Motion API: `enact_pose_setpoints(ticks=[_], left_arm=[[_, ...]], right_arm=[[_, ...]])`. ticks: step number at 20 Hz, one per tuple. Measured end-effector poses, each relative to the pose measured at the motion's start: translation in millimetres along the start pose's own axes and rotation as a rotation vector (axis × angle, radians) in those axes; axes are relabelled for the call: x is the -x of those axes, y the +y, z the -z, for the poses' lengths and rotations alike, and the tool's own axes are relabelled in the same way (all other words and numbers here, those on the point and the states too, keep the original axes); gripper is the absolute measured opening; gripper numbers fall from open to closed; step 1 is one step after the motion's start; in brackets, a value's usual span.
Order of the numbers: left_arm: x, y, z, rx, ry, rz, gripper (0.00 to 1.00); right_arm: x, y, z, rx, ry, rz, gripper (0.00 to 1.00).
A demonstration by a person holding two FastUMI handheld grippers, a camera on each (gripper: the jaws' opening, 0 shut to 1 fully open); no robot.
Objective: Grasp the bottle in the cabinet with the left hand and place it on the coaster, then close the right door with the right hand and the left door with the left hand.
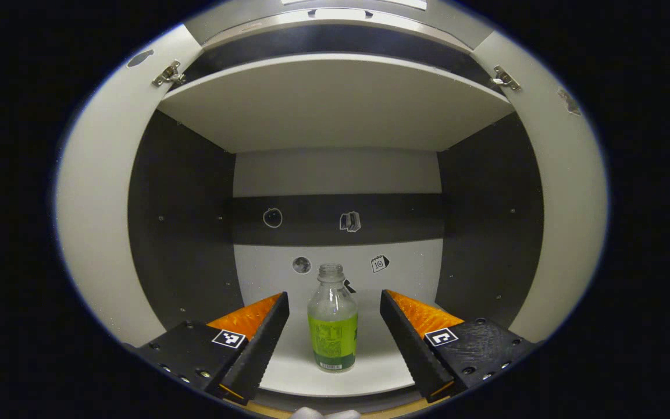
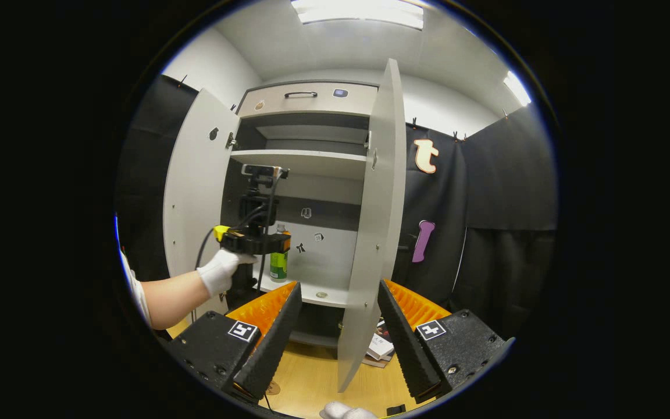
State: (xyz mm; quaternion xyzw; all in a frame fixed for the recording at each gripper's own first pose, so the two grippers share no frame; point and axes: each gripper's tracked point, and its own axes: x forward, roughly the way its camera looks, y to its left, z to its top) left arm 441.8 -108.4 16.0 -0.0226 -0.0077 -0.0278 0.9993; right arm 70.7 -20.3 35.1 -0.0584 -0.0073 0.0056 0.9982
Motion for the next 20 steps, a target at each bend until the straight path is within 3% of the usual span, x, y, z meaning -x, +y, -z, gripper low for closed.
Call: enact_pose_setpoints(ticks=[10, 11, 16, 20], left_arm=[[-62, 2, 56, -0.002, 0.087, -0.034, 0.96], [-63, 3, 54, -0.007, 0.084, -0.040, 0.75], [-15, 3, 24, -0.038, 0.034, -0.020, 0.74], [54, -9, 8, -0.063, -0.028, 0.040, 0.68]], right_arm=[[-11, -9, 16, 0.022, 0.031, 0.003, 0.82], [-10, -11, 16, 0.016, 0.030, 0.004, 0.82], [-4, -21, 8, 0.002, 0.007, 0.031, 0.82], [8, -26, 11, -0.032, 0.009, 0.053, 0.82]])
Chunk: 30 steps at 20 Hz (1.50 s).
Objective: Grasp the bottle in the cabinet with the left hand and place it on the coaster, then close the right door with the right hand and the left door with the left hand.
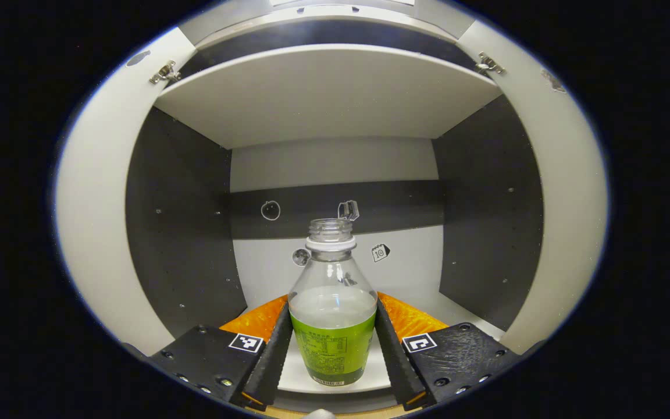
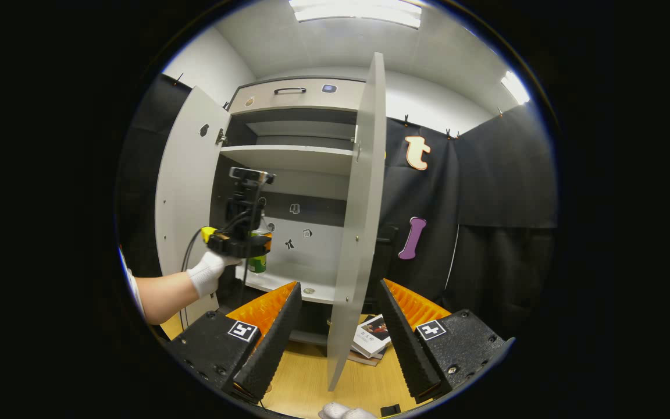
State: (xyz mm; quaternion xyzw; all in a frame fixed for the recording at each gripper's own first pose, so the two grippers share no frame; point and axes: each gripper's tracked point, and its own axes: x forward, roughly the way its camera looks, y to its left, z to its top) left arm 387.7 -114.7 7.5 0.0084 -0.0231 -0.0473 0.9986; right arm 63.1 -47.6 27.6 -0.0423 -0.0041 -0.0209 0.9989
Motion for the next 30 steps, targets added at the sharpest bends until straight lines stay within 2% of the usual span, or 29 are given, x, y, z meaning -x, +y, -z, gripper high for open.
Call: enact_pose_setpoints(ticks=[2, 3, 5, 10, 11, 14, 20, 24, 30], left_arm=[[37, -7, 3, 0.013, -0.016, 0.023, 0.75], [56, -10, 6, 0.023, -0.020, 0.035, 0.71], [97, -17, 17, 0.042, -0.012, 0.056, 0.72], [170, -24, 81, 0.051, 0.016, 0.080, 0.72], [179, -23, 102, 0.047, 0.038, 0.073, 0.75], [203, -25, 162, 0.062, 0.092, 0.065, 0.72], [224, -44, 253, 0.091, 0.163, 0.075, 0.72], [239, -66, 292, 0.079, 0.129, 0.120, 0.72], [256, -90, 347, 0.060, 0.144, 0.169, 0.72]], right_arm=[[6, -3, 5, -0.002, 0.007, 0.016, 0.82], [10, -4, 9, -0.002, 0.015, 0.022, 0.82], [19, -5, 18, -0.009, 0.033, 0.030, 0.82], [46, -2, 39, -0.004, 0.081, 0.037, 0.82], [51, 0, 43, 0.000, 0.092, 0.030, 0.82], [59, 4, 55, 0.020, 0.126, 0.020, 0.82], [60, 5, 58, 0.046, 0.149, 0.008, 0.82], [58, 4, 64, 0.086, 0.172, 0.000, 0.82], [54, 3, 86, 0.126, 0.238, -0.015, 0.82]])
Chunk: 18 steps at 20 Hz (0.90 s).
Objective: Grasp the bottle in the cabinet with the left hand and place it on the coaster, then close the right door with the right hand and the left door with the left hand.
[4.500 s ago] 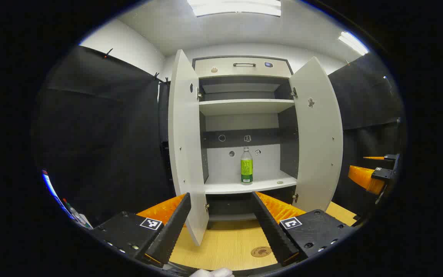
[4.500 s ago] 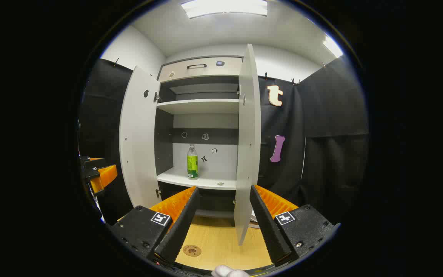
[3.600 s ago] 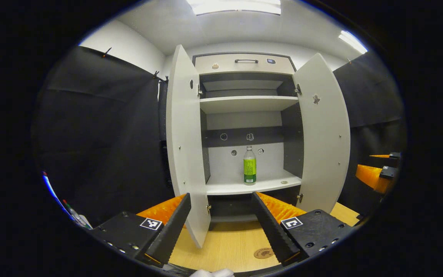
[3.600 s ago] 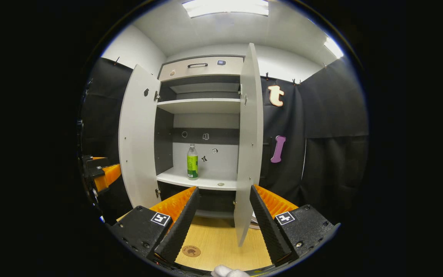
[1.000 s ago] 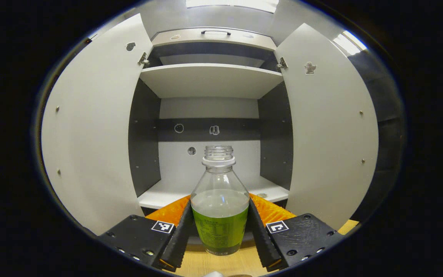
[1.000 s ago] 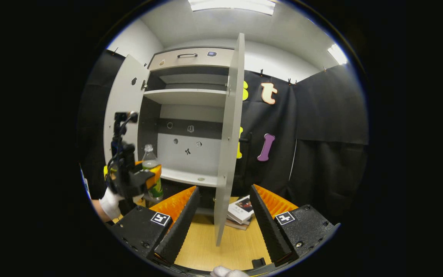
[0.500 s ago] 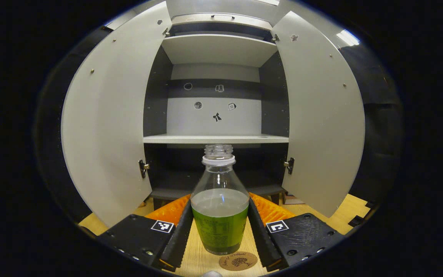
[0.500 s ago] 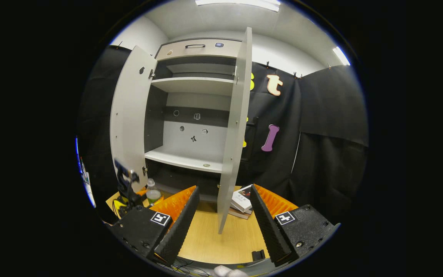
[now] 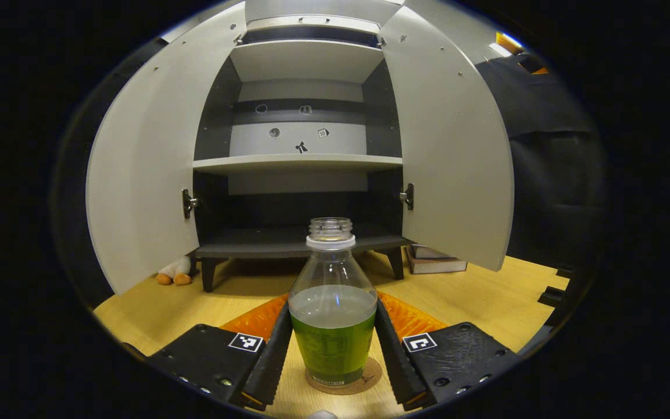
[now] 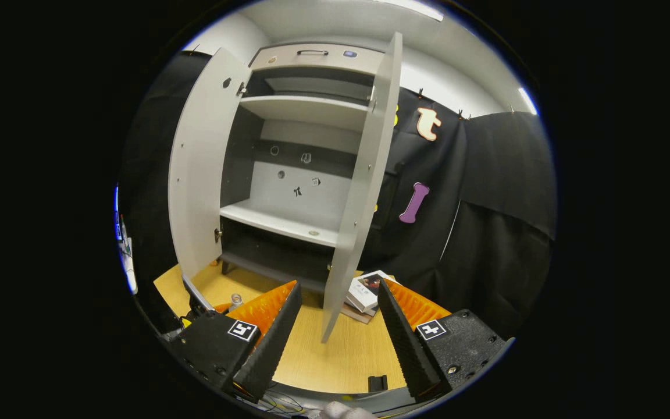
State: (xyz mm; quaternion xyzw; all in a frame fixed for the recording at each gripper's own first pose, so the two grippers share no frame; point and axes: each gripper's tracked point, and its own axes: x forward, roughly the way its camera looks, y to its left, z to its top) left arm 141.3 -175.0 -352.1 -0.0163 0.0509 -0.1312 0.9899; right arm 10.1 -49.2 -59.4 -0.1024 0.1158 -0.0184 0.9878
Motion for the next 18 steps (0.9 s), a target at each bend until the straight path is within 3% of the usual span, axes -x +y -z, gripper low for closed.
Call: enact_pose_setpoints(ticks=[2, 7, 8, 10, 18], left_arm=[[-2, -6, -5, 0.007, -0.043, 0.025, 0.72], [0, -3, -4, 0.005, -0.033, 0.005, 0.74], [1, -3, -4, 0.007, -0.021, 0.000, 0.77], [1, 3, -17, -0.024, -0.046, -0.025, 0.98], [12, 2, -101, -0.044, -0.139, -0.001, 0.97]], right_arm=[[-3, 3, 2, -0.005, 0.012, -0.006, 0.82], [-2, 7, 3, -0.011, 0.010, -0.022, 0.82], [-2, 5, 2, -0.009, 0.004, -0.016, 0.82], [-1, 0, 5, -0.002, -0.002, 0.001, 0.82], [11, -10, 7, -0.019, -0.020, 0.035, 0.82]])
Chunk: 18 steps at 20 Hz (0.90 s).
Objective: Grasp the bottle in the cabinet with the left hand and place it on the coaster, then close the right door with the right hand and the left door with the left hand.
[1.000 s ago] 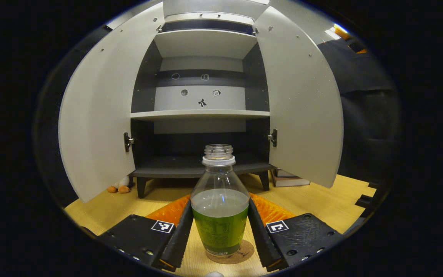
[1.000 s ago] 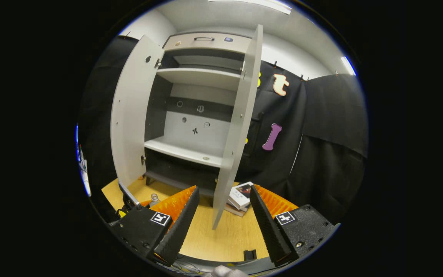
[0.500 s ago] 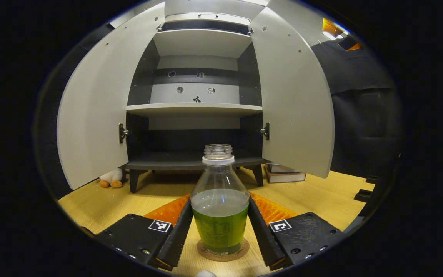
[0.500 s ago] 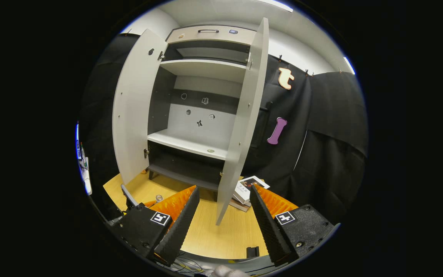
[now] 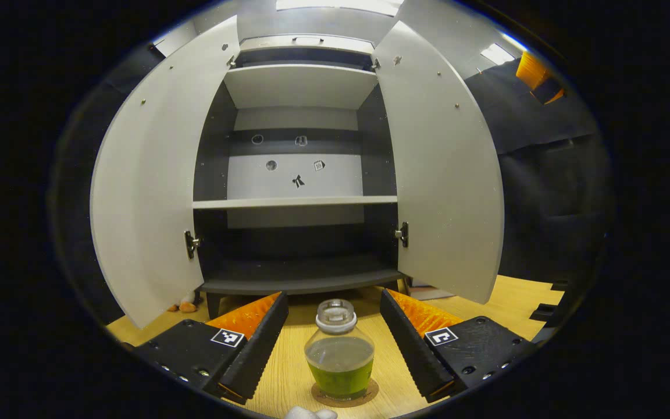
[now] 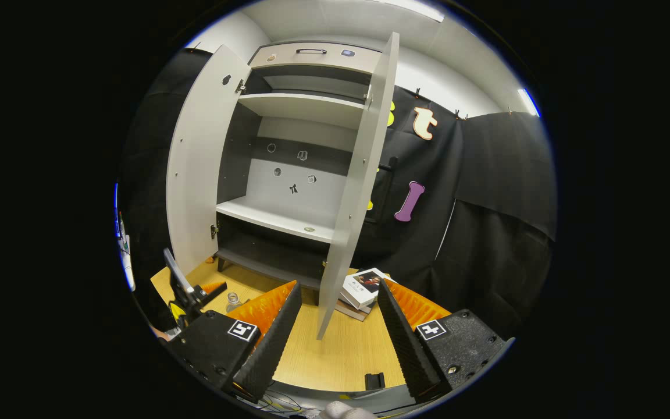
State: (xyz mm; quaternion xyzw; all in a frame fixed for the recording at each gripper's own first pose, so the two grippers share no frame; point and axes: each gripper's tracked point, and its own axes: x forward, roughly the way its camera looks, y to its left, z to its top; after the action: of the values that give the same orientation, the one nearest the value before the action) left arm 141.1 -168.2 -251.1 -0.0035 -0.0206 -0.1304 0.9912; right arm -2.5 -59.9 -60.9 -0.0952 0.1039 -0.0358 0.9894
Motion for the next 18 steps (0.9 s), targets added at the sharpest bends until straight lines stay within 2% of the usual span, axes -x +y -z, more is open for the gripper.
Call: enact_pose_setpoints(ticks=[2, 6, 13, 18], left_arm=[[5, 1, -22, 0.002, 0.023, 0.017, 0.96], [29, 18, -79, 0.080, 0.032, -0.002, 0.97], [77, 91, -188, 0.046, -0.043, -0.107, 0.96], [118, 151, -215, 0.037, -0.028, -0.189, 0.96]], right_arm=[[4, -2, -3, -0.023, -0.013, 0.007, 0.82], [11, -5, -10, -0.055, -0.046, 0.026, 0.82], [17, 1, -21, -0.110, -0.091, 0.028, 0.82], [12, 2, -32, -0.144, -0.136, 0.032, 0.82]])
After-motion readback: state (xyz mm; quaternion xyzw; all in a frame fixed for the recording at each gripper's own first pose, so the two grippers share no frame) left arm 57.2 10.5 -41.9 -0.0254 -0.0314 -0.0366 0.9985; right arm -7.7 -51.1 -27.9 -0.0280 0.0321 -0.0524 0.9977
